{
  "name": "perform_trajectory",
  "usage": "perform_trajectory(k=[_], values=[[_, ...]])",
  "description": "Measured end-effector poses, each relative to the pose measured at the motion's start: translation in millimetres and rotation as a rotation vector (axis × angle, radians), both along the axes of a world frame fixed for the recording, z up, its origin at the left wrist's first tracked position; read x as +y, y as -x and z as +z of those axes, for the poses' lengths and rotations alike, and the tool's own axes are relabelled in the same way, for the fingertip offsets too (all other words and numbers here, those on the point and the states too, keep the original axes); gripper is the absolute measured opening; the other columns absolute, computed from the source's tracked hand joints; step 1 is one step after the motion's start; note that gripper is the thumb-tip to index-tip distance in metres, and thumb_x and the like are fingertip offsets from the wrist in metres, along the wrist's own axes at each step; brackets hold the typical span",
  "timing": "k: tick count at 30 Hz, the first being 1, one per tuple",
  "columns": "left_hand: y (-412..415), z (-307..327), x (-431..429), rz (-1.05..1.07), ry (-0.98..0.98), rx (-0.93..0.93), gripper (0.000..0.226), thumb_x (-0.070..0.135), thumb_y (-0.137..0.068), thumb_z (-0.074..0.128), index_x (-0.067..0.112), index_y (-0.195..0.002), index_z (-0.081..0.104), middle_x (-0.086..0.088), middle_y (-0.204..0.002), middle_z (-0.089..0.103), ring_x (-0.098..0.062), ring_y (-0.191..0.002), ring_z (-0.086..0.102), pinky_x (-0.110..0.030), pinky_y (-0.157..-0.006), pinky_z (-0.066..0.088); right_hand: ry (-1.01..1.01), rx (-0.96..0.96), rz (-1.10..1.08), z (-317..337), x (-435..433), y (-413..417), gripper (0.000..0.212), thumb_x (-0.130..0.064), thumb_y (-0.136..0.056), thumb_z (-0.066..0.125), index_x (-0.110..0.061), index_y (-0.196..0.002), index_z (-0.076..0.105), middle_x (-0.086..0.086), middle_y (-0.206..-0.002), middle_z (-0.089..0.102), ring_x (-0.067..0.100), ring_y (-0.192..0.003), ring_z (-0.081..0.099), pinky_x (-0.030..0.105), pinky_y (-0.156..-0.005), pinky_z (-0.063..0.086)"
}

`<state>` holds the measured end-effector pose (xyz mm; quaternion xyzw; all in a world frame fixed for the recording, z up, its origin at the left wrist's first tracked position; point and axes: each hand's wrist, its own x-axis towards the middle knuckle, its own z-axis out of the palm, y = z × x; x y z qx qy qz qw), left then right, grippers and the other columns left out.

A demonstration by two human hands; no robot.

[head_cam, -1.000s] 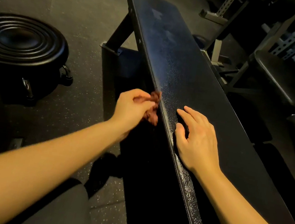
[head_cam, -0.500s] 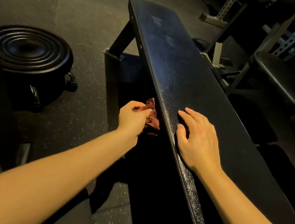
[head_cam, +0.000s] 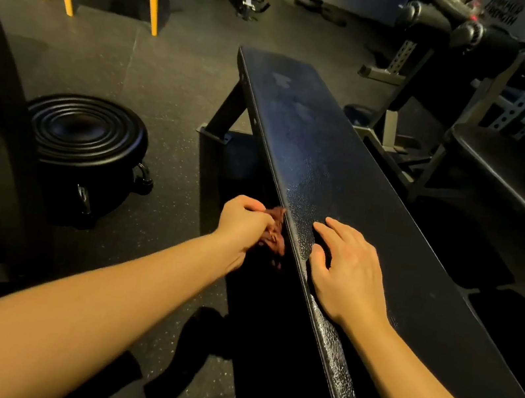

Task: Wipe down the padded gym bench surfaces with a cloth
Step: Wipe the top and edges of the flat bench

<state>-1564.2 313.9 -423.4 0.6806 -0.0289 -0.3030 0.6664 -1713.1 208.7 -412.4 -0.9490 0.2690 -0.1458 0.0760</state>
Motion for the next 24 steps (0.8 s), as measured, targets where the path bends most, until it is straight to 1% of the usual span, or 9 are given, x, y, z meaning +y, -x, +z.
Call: perform_trajectory(k=[4,6,9,11,14,17,20,22,24], values=[[0.6,-4.1,-8.4,0.040,-0.002,-0.012,0.027,-0.012,-0.080,0.069,0.014,-0.080,0.061,-0.009,-0.072,0.069,-0.010,-0.051,0.064,-0.022,-0.051,0.050,0.007,-0.011,0.009,-0.9,-1.4,0.3,0.042,-0.031,-0.102,0.048,-0.024,-0.142,0.058,-0.005,-0.151,0.051,0.013,-0.142,0.038,0.036,-0.117,0.026],[14.2,-9.3,5.5,-0.105,-0.038,-0.065,0.025,-0.008,-0.076,0.075,0.015,-0.079,0.067,-0.001,-0.067,0.068,-0.004,-0.055,0.064,-0.018,-0.054,0.050,0.013,-0.013,0.004,-1.9,-0.8,-0.2,0.041,-0.030,-0.102,0.049,-0.023,-0.141,0.059,-0.004,-0.150,0.051,0.014,-0.142,0.039,0.038,-0.117,0.027],[8.6,-1.4,33.1,-0.425,-0.134,-0.080,0.024,-0.001,-0.071,0.084,0.011,-0.091,0.077,-0.005,-0.080,0.072,-0.016,-0.073,0.067,-0.023,-0.069,0.054,0.010,0.004,0.000,0.3,2.0,-0.3,0.041,-0.028,-0.102,0.048,-0.021,-0.140,0.059,-0.001,-0.149,0.052,0.017,-0.141,0.041,0.041,-0.117,0.029],[-3.9,14.2,44.5,-0.507,-0.252,-0.148,0.023,0.004,-0.076,0.084,0.011,-0.097,0.078,-0.009,-0.088,0.074,-0.018,-0.078,0.068,-0.027,-0.075,0.056,0.002,0.026,-0.007,5.2,3.5,-1.2,0.041,-0.028,-0.100,0.047,-0.018,-0.138,0.061,0.002,-0.147,0.054,0.021,-0.139,0.044,0.043,-0.115,0.032],[-7.1,44.1,58.0,-0.541,-0.376,-0.105,0.025,0.002,-0.079,0.079,0.010,-0.102,0.076,-0.009,-0.091,0.072,-0.016,-0.076,0.065,-0.015,-0.062,0.051,-0.068,0.140,-0.003,19.4,4.1,-4.7,0.044,-0.028,-0.099,0.048,-0.015,-0.139,0.059,0.007,-0.149,0.052,0.028,-0.141,0.044,0.048,-0.116,0.034],[-6.4,70.2,70.1,-0.493,-0.418,0.003,0.030,-0.012,-0.080,0.063,0.005,-0.103,0.074,-0.003,-0.080,0.067,-0.012,-0.069,0.060,-0.011,-0.051,0.045,-0.202,0.302,0.002,51.8,8.7,-14.0,0.049,-0.030,-0.101,0.051,-0.018,-0.148,0.049,0.006,-0.159,0.040,0.026,-0.149,0.033,0.045,-0.121,0.026],[-14.0,93.5,79.7,-0.301,-0.342,0.146,0.034,-0.012,-0.079,0.066,0.012,-0.101,0.075,-0.010,-0.097,0.074,-0.027,-0.093,0.071,-0.028,-0.080,0.057,-0.306,0.294,0.013,88.6,20.4,-24.1,0.050,-0.028,-0.102,0.050,-0.017,-0.151,0.045,0.003,-0.159,0.039,0.023,-0.147,0.034,0.042,-0.118,0.028],[-21.1,107.9,83.6,-0.207,-0.308,0.226,0.024,-0.005,-0.085,0.070,0.011,-0.101,0.075,-0.014,-0.102,0.077,-0.031,-0.096,0.073,-0.041,-0.091,0.057,-0.382,0.266,0.013,113.2,26.6,-32.0,0.047,-0.027,-0.103,0.050,-0.017,-0.149,0.048,0.002,-0.158,0.041,0.024,-0.143,0.040,0.040,-0.115,0.032],[-30.7,122.3,83.6,-0.178,-0.299,0.281,0.005,0.006,-0.093,0.069,0.002,-0.095,0.072,-0.017,-0.094,0.075,-0.029,-0.082,0.068,-0.039,-0.078,0.055,-0.430,0.253,0.032,131.9,28.7,-41.1,0.043,-0.025,-0.103,0.050,-0.016,-0.145,0.051,0.000,-0.153,0.045,0.023,-0.137,0.046,0.036,-0.108,0.037]])
